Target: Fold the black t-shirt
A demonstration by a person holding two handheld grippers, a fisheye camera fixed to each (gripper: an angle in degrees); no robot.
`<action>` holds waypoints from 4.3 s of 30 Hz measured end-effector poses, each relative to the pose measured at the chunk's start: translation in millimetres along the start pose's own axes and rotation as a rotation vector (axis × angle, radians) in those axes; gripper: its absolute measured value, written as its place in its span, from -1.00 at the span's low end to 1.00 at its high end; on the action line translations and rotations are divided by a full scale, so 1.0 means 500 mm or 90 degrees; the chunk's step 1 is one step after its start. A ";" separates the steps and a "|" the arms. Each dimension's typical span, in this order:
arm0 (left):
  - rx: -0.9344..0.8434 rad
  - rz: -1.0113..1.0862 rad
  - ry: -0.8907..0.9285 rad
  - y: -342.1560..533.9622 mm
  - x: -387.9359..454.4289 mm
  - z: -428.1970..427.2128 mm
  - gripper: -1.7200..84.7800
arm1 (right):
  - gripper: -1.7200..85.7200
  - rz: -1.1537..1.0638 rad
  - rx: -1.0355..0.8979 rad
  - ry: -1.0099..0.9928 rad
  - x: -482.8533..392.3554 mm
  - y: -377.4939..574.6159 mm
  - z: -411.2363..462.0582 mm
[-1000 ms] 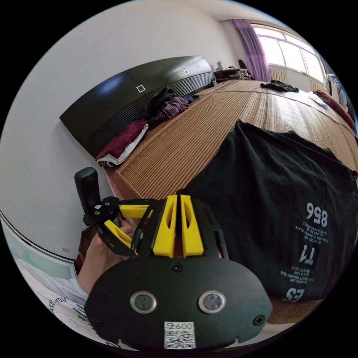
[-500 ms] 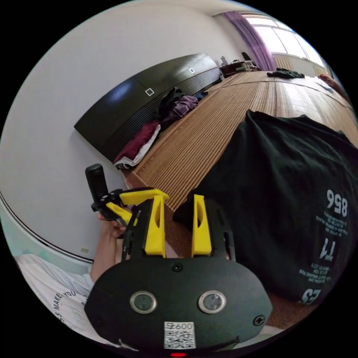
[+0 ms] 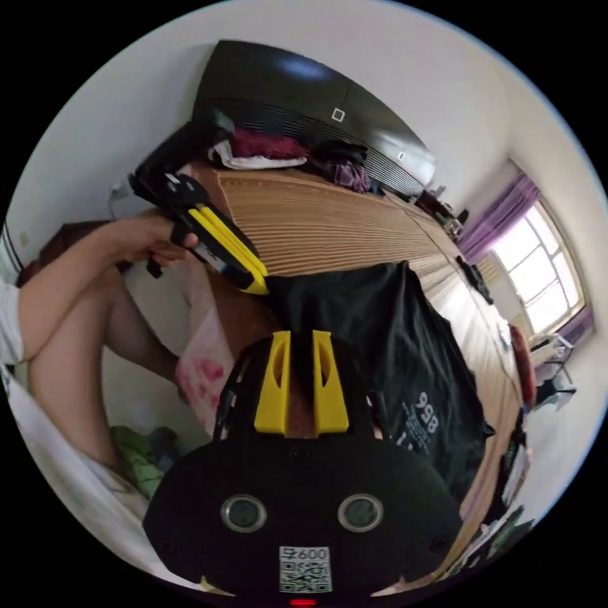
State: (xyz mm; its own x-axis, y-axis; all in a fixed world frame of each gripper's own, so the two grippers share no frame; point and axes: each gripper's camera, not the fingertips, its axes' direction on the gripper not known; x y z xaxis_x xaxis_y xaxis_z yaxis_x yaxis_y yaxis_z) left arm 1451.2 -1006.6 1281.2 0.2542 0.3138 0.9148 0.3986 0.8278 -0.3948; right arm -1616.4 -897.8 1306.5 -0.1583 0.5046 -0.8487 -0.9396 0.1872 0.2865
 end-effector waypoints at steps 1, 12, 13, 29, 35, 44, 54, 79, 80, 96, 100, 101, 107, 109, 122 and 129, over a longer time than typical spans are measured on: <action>-0.002 0.000 0.000 0.023 -0.014 0.002 -0.89 | -0.95 -0.019 -0.015 0.002 -0.011 0.012 0.021; -0.031 0.005 -0.027 0.247 -0.109 -0.002 -0.91 | -0.98 0.069 0.034 -0.054 0.051 0.199 0.063; 0.022 0.031 -0.020 0.280 -0.101 -0.014 -0.90 | -0.97 0.074 0.046 -0.044 0.057 0.223 0.057; -0.292 0.730 -0.491 0.626 0.164 0.397 -0.69 | -0.80 0.227 0.131 0.040 0.232 0.729 -0.150; -0.355 0.755 -0.467 0.782 0.090 0.493 -0.86 | -0.76 0.202 0.168 0.003 0.242 0.806 -0.130; -0.228 0.675 -0.538 0.938 0.010 0.489 -0.90 | -0.79 -0.068 0.165 0.073 0.106 0.681 0.056; -0.202 0.632 -0.558 1.080 -0.055 0.541 -0.80 | -0.97 -0.170 0.039 0.199 -0.035 0.654 0.210; -0.098 0.645 -0.736 1.221 -0.083 0.787 -0.92 | -0.98 -0.140 -0.081 0.283 -0.294 0.681 0.199; -0.102 0.637 -0.732 1.221 -0.079 0.791 -0.92 | -0.98 -0.138 -0.101 0.295 -0.300 0.706 0.192; -0.110 0.537 -0.701 1.164 0.033 0.909 -0.92 | -0.98 -0.058 -0.275 0.336 -0.501 0.842 -0.009; -0.149 0.501 -0.663 1.103 0.073 0.936 -0.92 | -0.98 -0.063 -0.249 0.311 -0.631 0.769 -0.065; -0.157 0.491 -0.650 1.086 0.093 0.930 -0.92 | -0.98 -0.076 -0.247 0.298 -0.673 0.745 -0.096; -0.121 0.455 -0.645 1.027 0.295 0.805 -0.92 | -0.98 -0.135 -0.202 0.242 -0.913 0.618 -0.405; -0.094 0.442 -0.659 1.006 0.380 0.754 -0.92 | -0.98 -0.127 -0.180 0.244 -0.983 0.572 -0.526; 0.117 0.391 -0.649 0.517 0.548 0.655 -0.93 | -0.98 -0.086 -0.076 0.391 -1.156 0.129 -0.873; 0.187 0.345 -0.737 0.322 0.612 0.684 -0.93 | -0.98 -0.007 -0.002 0.475 -1.208 -0.117 -0.996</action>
State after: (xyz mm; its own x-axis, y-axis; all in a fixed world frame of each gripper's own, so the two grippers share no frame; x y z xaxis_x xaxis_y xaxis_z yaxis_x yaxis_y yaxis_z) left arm 1291.9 -618.6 1526.7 -0.6370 0.7299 0.2481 0.2426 0.4953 -0.8342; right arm -1616.8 -1633.4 1581.1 -0.3111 -0.2032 -0.9284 -0.9431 0.1862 0.2753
